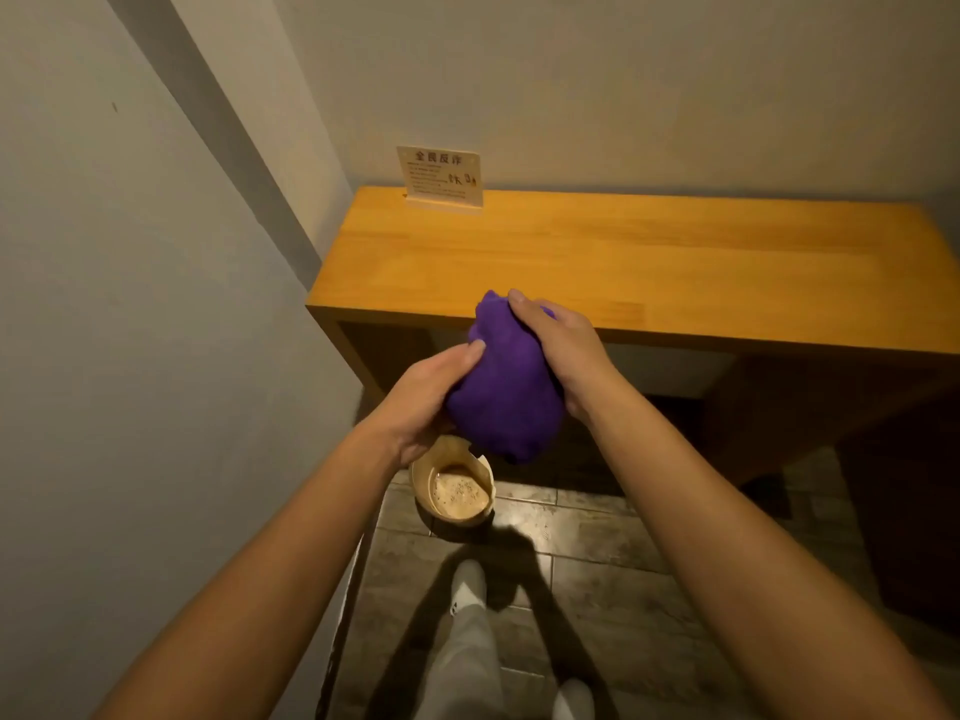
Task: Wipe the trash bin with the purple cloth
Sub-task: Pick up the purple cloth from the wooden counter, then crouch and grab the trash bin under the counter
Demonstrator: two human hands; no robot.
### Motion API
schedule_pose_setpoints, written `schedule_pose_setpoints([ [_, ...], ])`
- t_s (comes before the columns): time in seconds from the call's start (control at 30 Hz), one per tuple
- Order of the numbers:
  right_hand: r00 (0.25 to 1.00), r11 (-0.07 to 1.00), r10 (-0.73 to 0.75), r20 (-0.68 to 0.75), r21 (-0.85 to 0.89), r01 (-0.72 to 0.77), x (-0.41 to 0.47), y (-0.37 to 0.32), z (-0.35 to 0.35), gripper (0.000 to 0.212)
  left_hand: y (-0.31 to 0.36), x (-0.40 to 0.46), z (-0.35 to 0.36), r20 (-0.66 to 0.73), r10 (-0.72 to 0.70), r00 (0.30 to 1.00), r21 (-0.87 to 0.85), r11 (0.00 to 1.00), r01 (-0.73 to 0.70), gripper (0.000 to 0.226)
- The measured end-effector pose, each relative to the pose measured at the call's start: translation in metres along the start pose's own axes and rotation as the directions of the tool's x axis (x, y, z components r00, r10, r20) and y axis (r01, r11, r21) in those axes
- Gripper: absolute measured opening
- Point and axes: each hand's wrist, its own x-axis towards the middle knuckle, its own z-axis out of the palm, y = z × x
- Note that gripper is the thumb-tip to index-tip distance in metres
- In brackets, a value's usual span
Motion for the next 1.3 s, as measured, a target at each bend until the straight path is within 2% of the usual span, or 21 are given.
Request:
schedule_pose_setpoints([
  [0.07, 0.999, 1.0, 0.028, -0.034, -0.01, -0.028, -0.017, 0.015, -0.011, 0.026, -0.023, -0.011, 0.016, 0.012, 0.002, 1.0, 0.012, 1.0, -0.002, 0.039],
  [0.13, 0.994, 0.995, 0.018, -0.109, -0.091, -0.028, -0.03, 0.03, -0.022, 0.027, -0.044, -0.019, 0.028, -0.052, 0.013, 0.999, -0.017, 1.0, -0.014, 0.035],
  [0.2, 0.965, 0.972, -0.061, -0.253, -0.236, -0.001, -0.038, 0.052, -0.035, 0.043, -0.063, -0.023, 0.036, -0.165, 0.042, 0.985, -0.036, 0.998, -0.048, 0.031],
  [0.27, 0.912, 0.95, -0.14, -0.385, -0.311, 0.015, -0.048, 0.077, -0.048, 0.054, -0.078, -0.02, 0.041, -0.283, 0.103, 0.954, 0.089, 0.993, -0.081, 0.022],
  [0.3, 0.91, 0.954, -0.138, -0.391, -0.301, 0.016, -0.051, 0.094, -0.052, 0.054, -0.086, -0.017, 0.042, -0.335, 0.149, 0.93, 0.203, 0.976, -0.083, 0.017],
  [0.33, 0.93, 0.963, -0.109, -0.352, -0.27, 0.01, -0.054, 0.111, -0.052, 0.055, -0.093, -0.014, 0.044, -0.37, 0.206, 0.906, 0.329, 0.941, -0.079, 0.015],
  [0.4, 0.973, 0.989, 0.074, -0.216, -0.112, -0.1, -0.051, 0.141, -0.045, 0.061, -0.11, -0.001, 0.047, -0.371, 0.285, 0.884, 0.563, 0.826, -0.03, 0.015],
  [0.5, 0.963, 0.966, 0.252, -0.092, 0.08, -0.245, -0.025, 0.185, -0.032, 0.081, -0.142, 0.025, 0.039, -0.232, 0.198, 0.952, 0.642, 0.766, -0.003, 0.028],
  [0.57, 0.954, 0.951, 0.288, -0.085, 0.141, -0.275, 0.008, 0.221, -0.031, 0.082, -0.166, 0.047, 0.024, -0.118, 0.081, 0.99, 0.631, 0.776, 0.011, 0.042],
  [0.6, 0.945, 0.936, 0.315, -0.088, 0.196, -0.293, 0.022, 0.24, -0.034, 0.08, -0.179, 0.058, 0.012, -0.092, 0.03, 0.995, 0.574, 0.818, 0.029, 0.046],
  [0.67, 0.913, 0.886, 0.396, -0.101, 0.302, -0.351, 0.052, 0.283, -0.047, 0.072, -0.212, 0.083, -0.016, -0.12, -0.067, 0.99, 0.292, 0.951, 0.099, 0.046],
  [0.73, 0.895, 0.879, 0.419, -0.154, 0.316, -0.357, 0.078, 0.332, -0.06, 0.058, -0.251, 0.111, -0.05, -0.226, -0.145, 0.963, -0.013, 0.989, 0.146, 0.034],
  [0.77, 0.896, 0.891, 0.406, -0.18, 0.295, -0.345, 0.09, 0.355, -0.066, 0.053, -0.273, 0.126, -0.067, -0.304, -0.167, 0.938, -0.045, 0.986, 0.161, 0.025],
  [0.83, 0.895, 0.906, 0.384, -0.228, 0.282, -0.317, 0.114, 0.398, -0.079, 0.046, -0.328, 0.164, -0.099, -0.431, -0.172, 0.886, 0.151, 0.954, 0.258, 0.014],
  [0.9, 0.892, 0.907, 0.375, -0.251, 0.295, -0.299, 0.14, 0.434, -0.093, 0.04, -0.382, 0.205, -0.126, -0.445, -0.148, 0.883, 0.455, 0.812, 0.366, 0.017],
  [1.0, 0.885, 0.914, 0.369, -0.286, 0.285, -0.289, 0.178, 0.486, -0.11, 0.034, -0.444, 0.259, -0.157, -0.309, -0.112, 0.944, 0.847, 0.419, 0.327, 0.027],
  [1.07, 0.888, 0.92, 0.351, -0.296, 0.284, -0.269, 0.203, 0.521, -0.117, 0.039, -0.475, 0.291, -0.17, -0.215, -0.146, 0.966, 0.964, 0.127, 0.234, 0.04],
  [1.1, 0.888, 0.915, 0.356, -0.291, 0.302, -0.268, 0.214, 0.54, -0.119, 0.048, -0.49, 0.305, -0.178, -0.198, -0.17, 0.965, 0.978, 0.037, 0.207, 0.047],
  [1.13, 0.887, 0.9, 0.368, -0.279, 0.344, -0.266, 0.223, 0.558, -0.122, 0.059, -0.503, 0.317, -0.187, -0.197, -0.2, 0.96, 0.98, -0.022, 0.197, 0.054],
  [1.2, 0.891, 0.857, 0.389, -0.234, 0.447, -0.257, 0.236, 0.592, -0.125, 0.073, -0.53, 0.334, -0.207, -0.195, -0.236, 0.952, 0.981, -0.069, 0.184, 0.063],
  [1.3, 0.896, 0.815, 0.392, -0.207, 0.529, -0.235, 0.246, 0.64, -0.131, 0.077, -0.565, 0.345, -0.228, -0.158, -0.232, 0.96, 0.987, -0.073, 0.144, 0.051],
])
